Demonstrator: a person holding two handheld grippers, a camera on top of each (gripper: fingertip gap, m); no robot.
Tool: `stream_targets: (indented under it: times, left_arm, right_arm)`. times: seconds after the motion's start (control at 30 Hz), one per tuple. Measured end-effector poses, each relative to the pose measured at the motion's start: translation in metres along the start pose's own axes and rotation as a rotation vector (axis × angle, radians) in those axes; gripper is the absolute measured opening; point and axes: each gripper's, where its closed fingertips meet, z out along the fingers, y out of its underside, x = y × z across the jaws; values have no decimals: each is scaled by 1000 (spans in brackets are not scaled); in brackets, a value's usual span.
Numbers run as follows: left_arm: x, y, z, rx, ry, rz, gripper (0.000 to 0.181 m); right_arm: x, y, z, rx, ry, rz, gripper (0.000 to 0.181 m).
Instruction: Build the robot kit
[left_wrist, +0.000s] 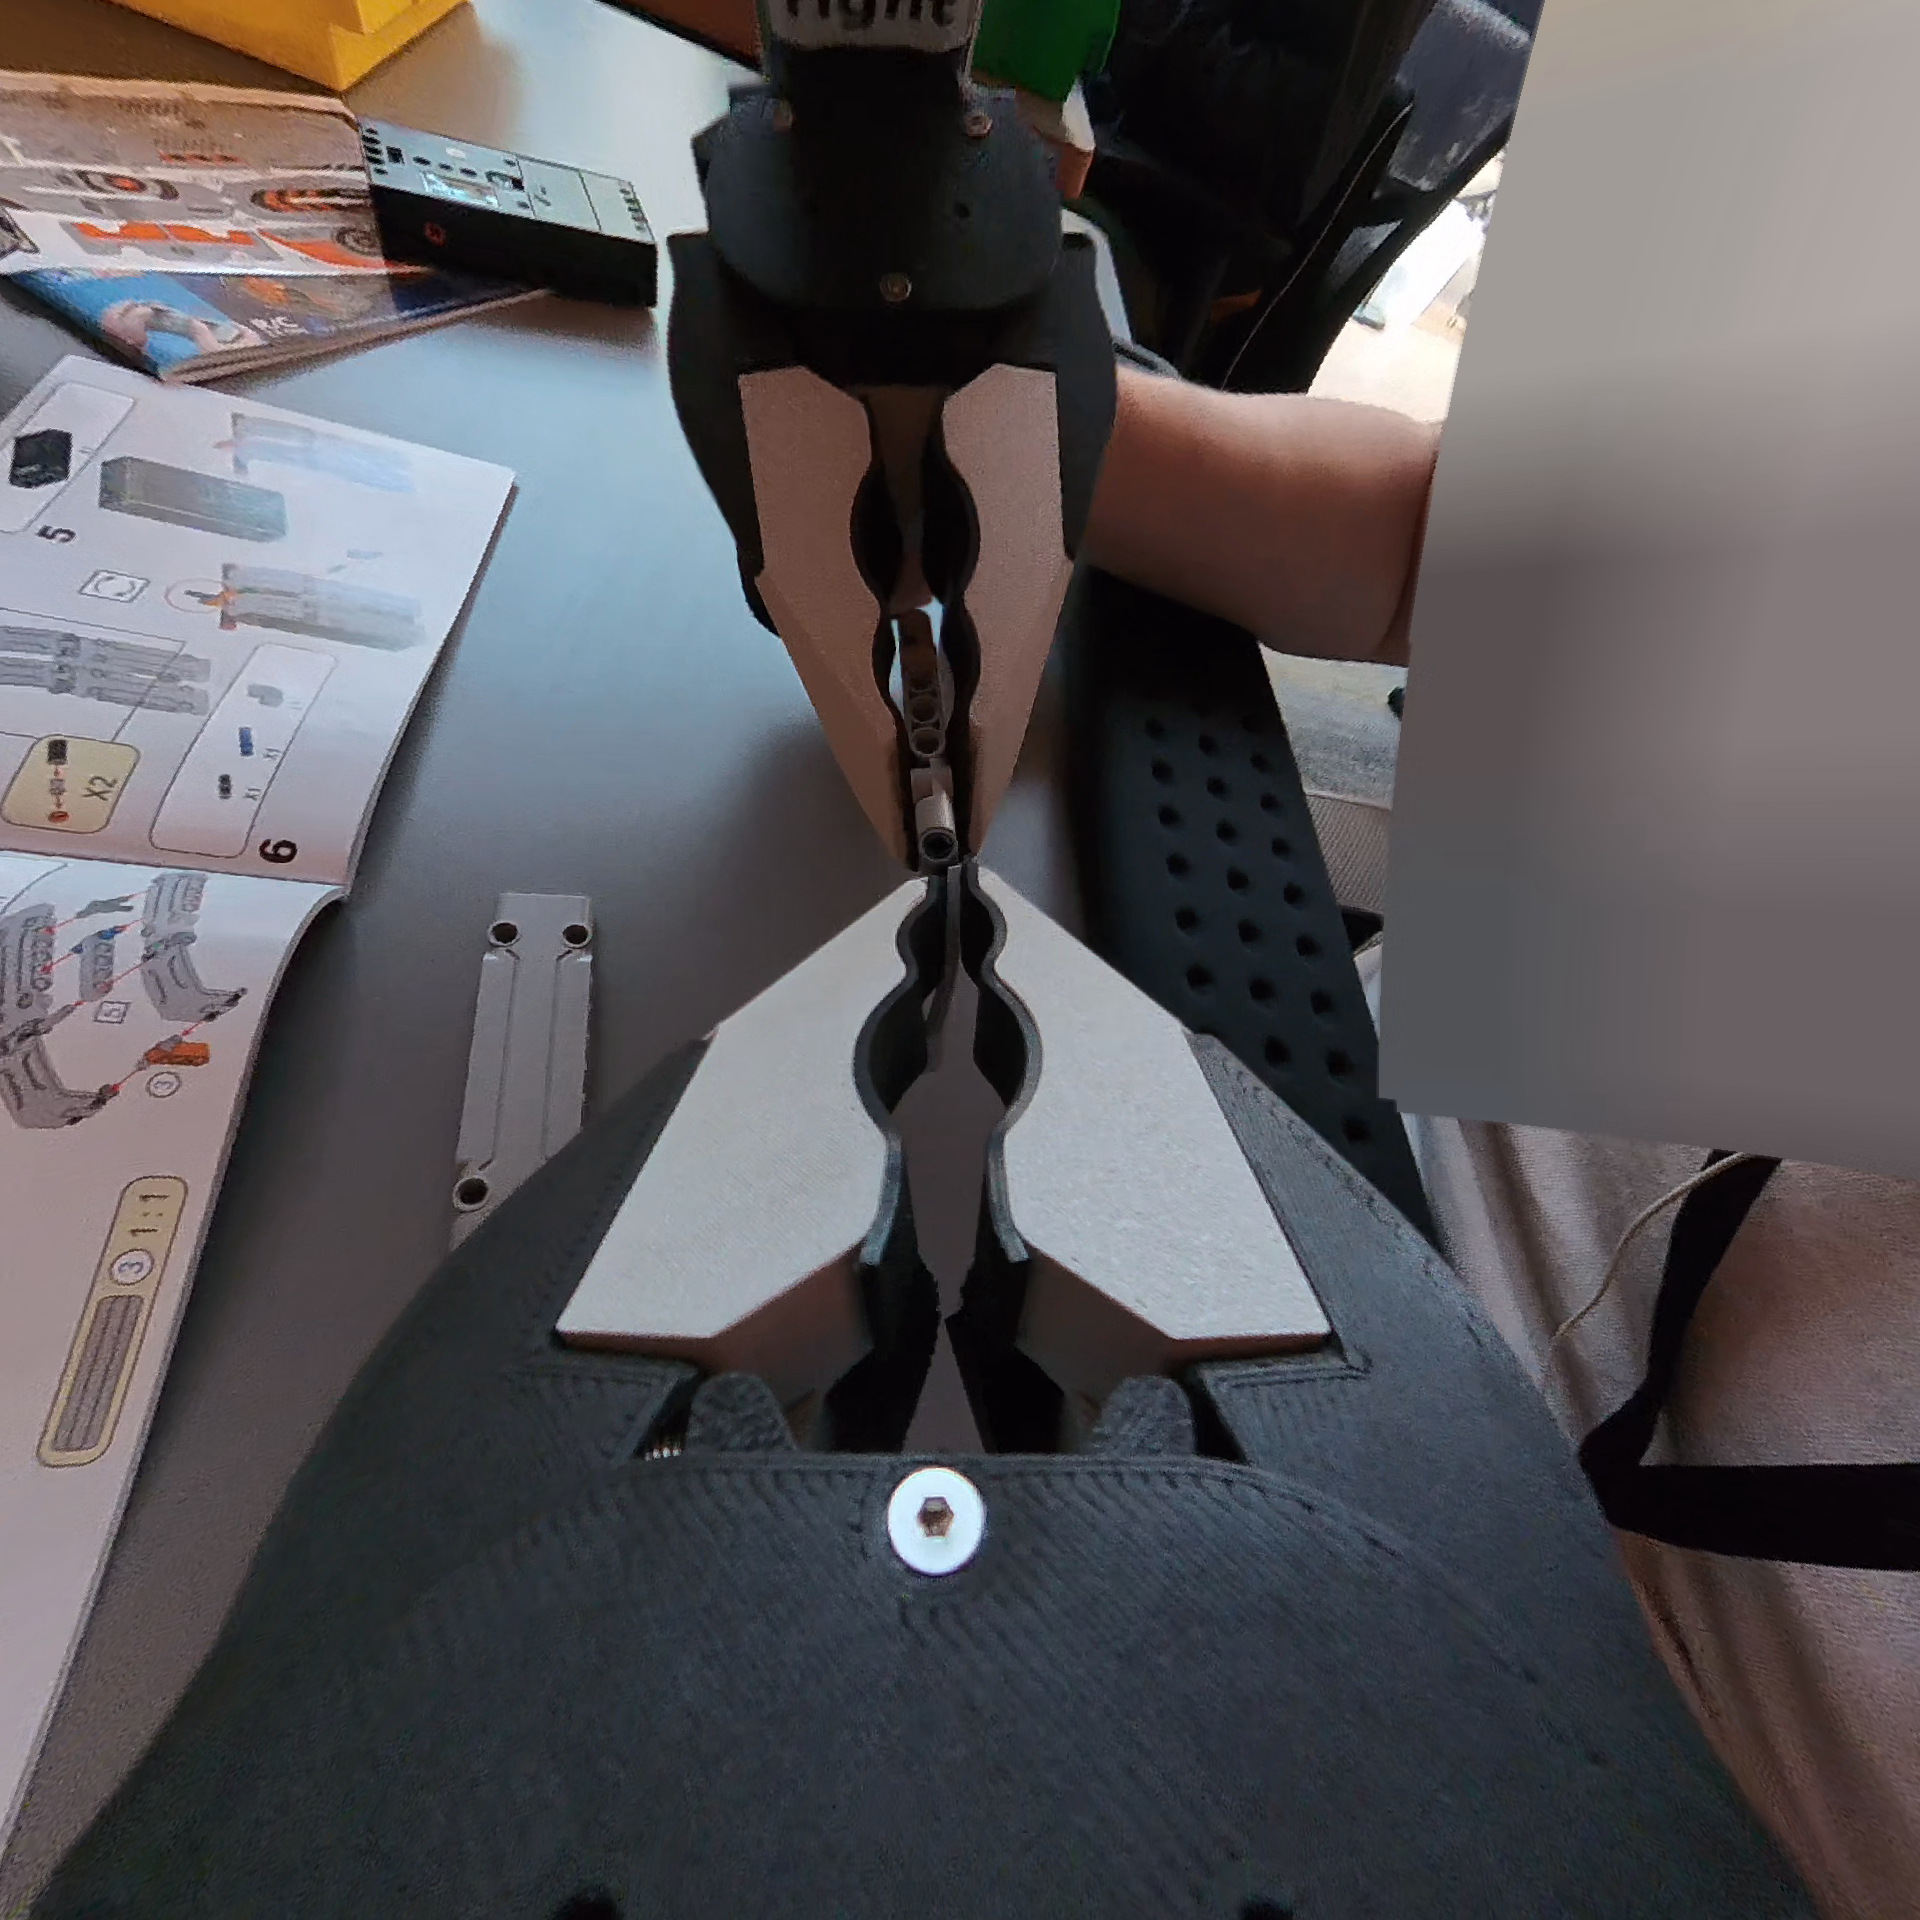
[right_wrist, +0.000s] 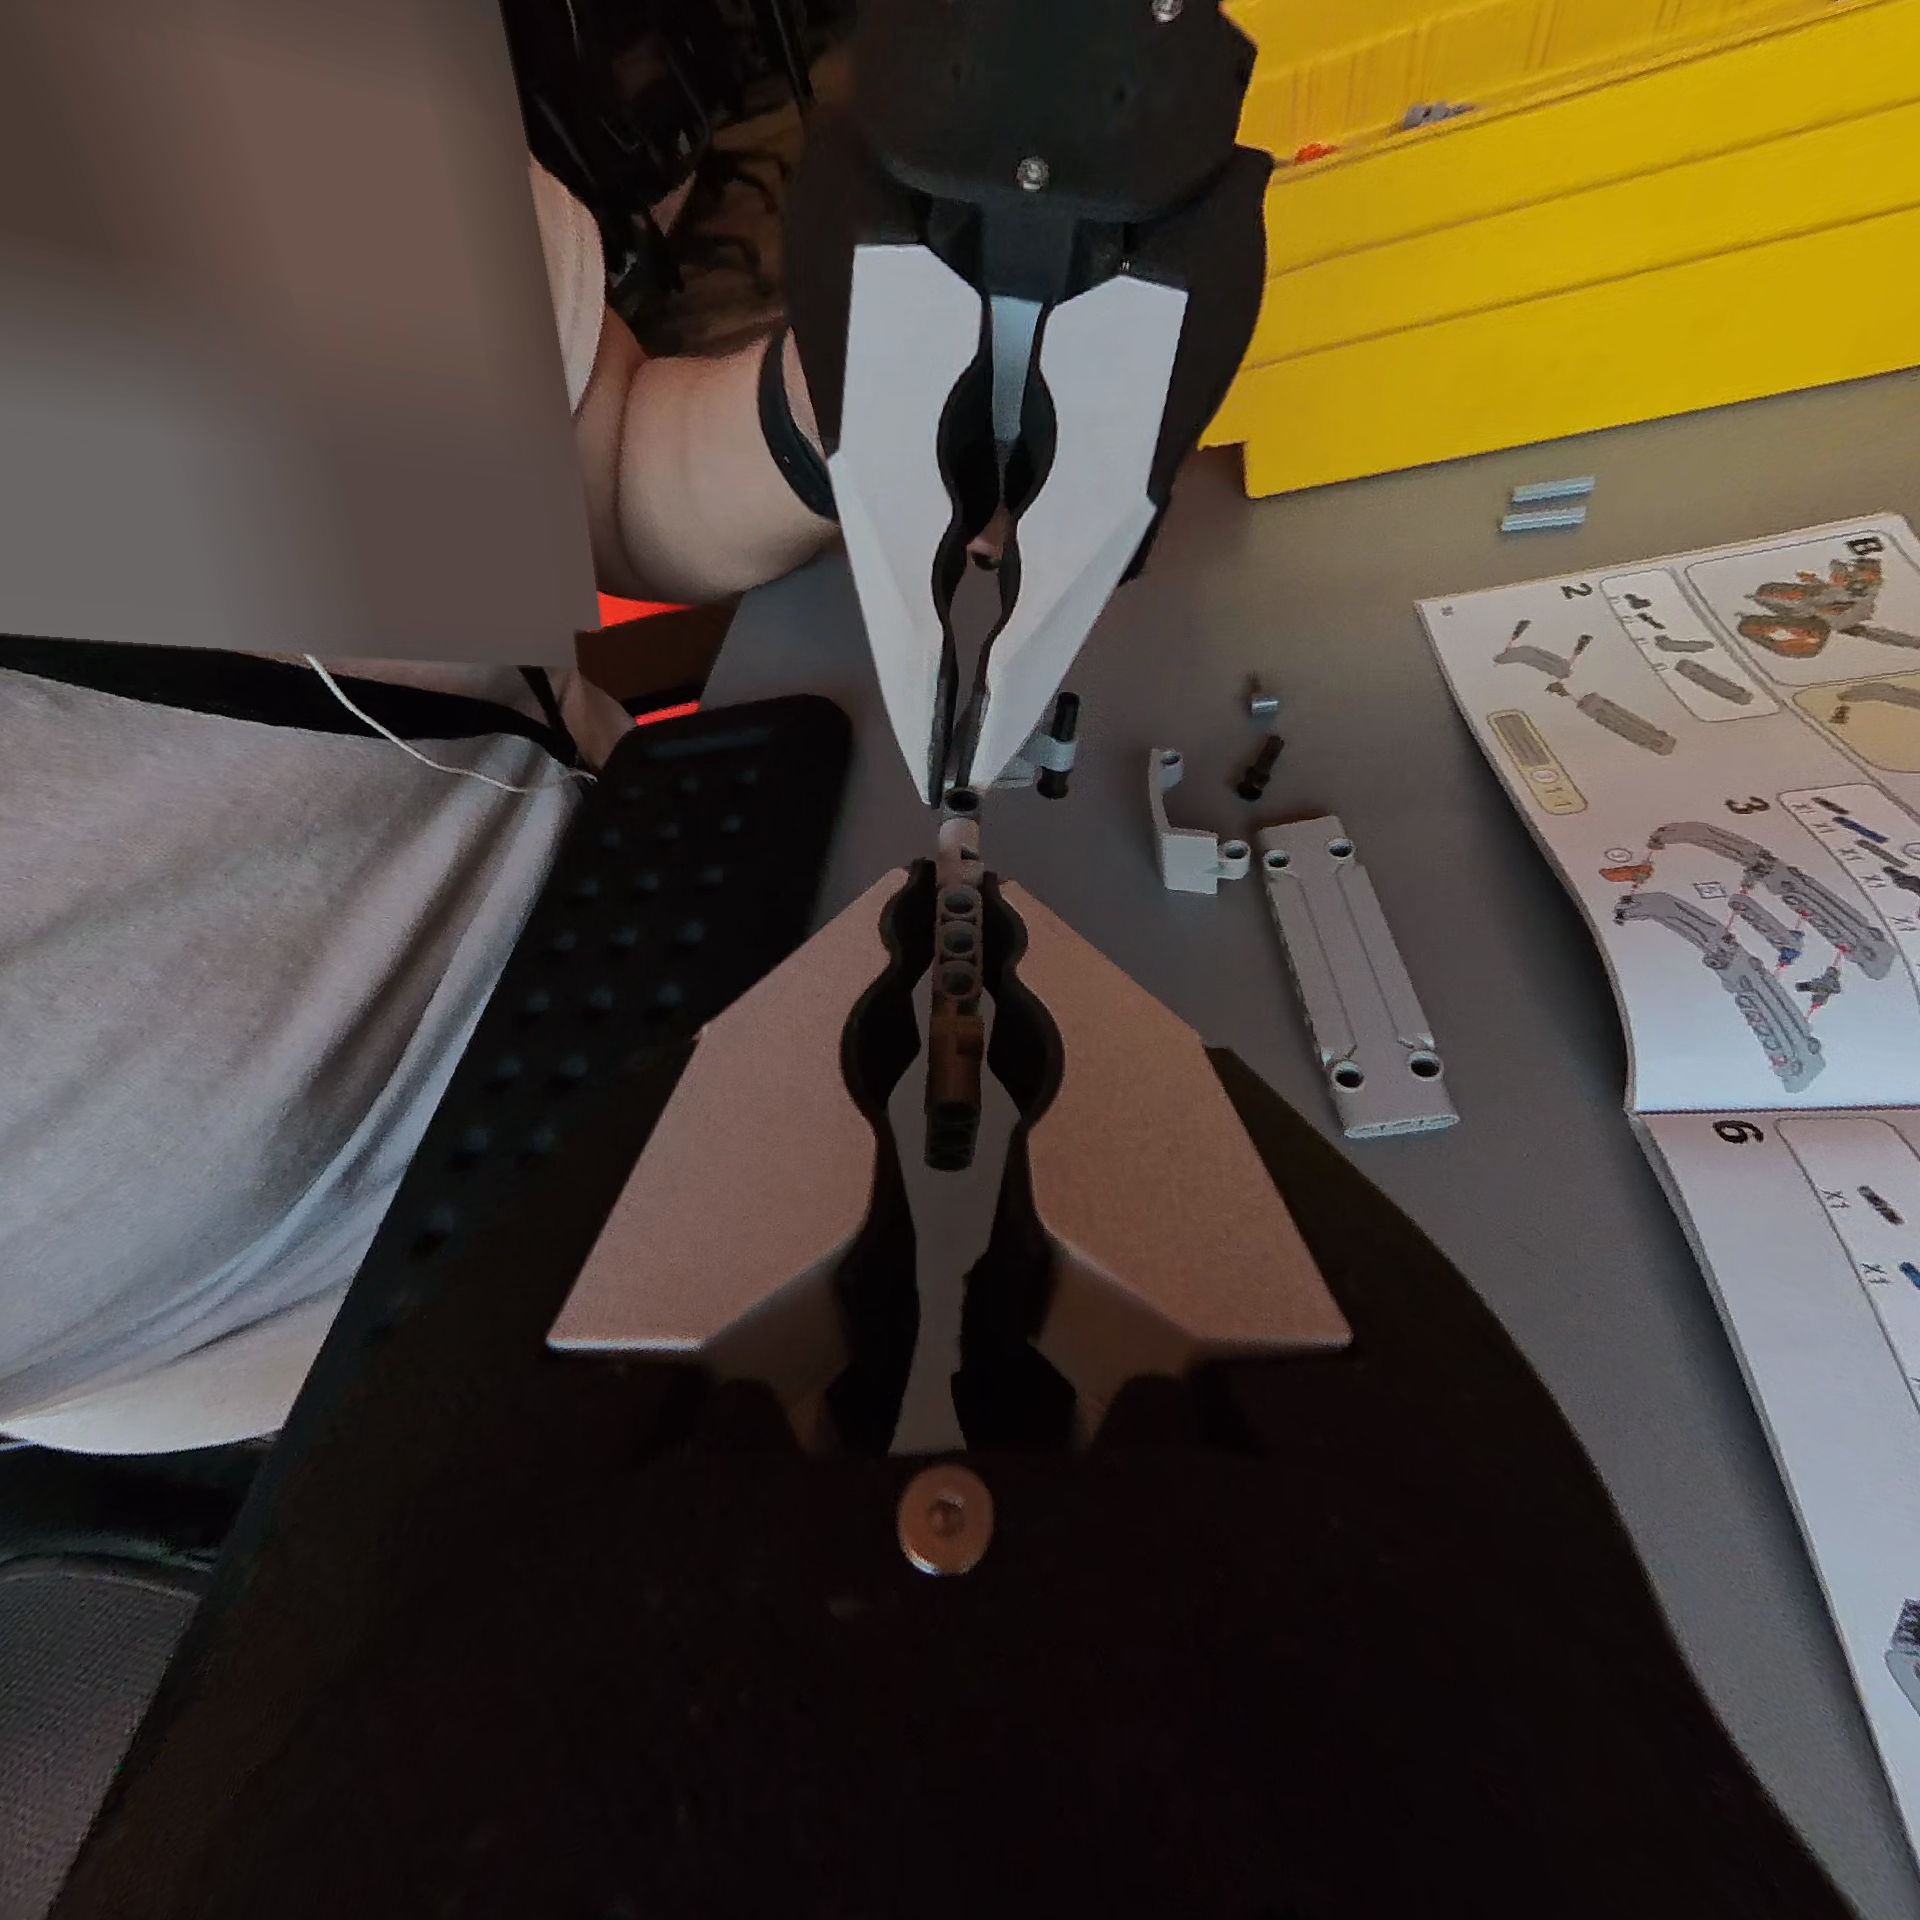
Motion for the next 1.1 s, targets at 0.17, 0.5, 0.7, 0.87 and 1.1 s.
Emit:
stream_targets:
  times: [0.17,0.5,0.7,0.87,1.1]
  left_arm:
    - [2,2,1,-4,39,-15,1]
    - [-10,-9,1,71,-9,-56,8]
    - [-14,-7,3,65,-39,-34,9]
    - [-17,-3,5,50,-66,-21,7]
    - [-14,7,9,-12,-62,-8,6]
  right_arm:
    - [-2,1,2,10,-48,55,7]
    - [6,-8,2,90,-41,131,6]
    - [8,-7,3,83,-25,134,6]
    - [13,-3,7,72,3,131,6]
    - [8,8,9,-20,15,84,7]
